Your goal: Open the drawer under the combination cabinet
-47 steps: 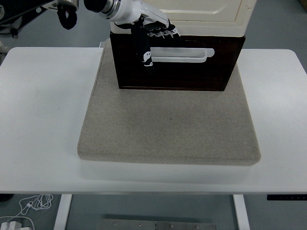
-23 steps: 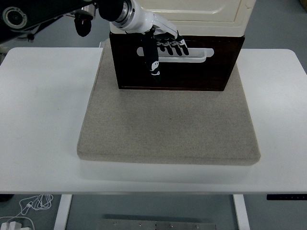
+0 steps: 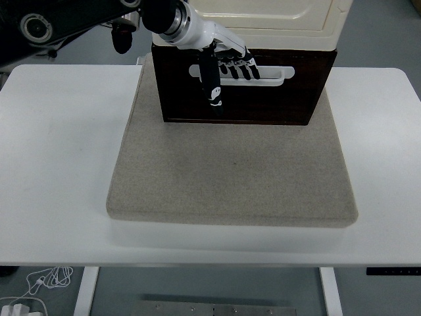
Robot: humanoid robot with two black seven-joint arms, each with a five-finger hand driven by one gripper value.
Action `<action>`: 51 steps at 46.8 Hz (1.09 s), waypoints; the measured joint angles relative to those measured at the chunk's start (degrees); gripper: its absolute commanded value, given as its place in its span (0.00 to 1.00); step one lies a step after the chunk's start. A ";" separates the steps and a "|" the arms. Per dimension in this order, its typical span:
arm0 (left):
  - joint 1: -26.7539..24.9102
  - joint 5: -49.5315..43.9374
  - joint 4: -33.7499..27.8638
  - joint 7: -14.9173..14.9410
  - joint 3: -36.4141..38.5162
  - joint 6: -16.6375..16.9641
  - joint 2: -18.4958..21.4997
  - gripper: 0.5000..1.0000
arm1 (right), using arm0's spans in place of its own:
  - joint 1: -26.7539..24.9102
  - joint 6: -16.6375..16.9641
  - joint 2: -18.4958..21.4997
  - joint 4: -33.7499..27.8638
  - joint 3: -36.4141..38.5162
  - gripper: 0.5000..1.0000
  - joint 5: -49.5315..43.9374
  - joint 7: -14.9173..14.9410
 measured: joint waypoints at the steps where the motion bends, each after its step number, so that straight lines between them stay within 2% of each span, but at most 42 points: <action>1: 0.00 -0.01 0.25 0.00 0.00 0.00 -0.07 0.96 | 0.00 0.00 0.00 0.00 0.00 0.86 0.00 0.00; 25: 0.55 0.04 1.93 0.00 0.02 3.56 -0.22 0.95 | 0.00 0.00 0.00 0.00 0.00 0.86 0.00 0.00; 51: 0.65 -0.01 2.42 -0.01 -0.03 3.89 -1.31 0.95 | 0.00 0.00 0.00 0.00 0.00 0.86 0.00 0.00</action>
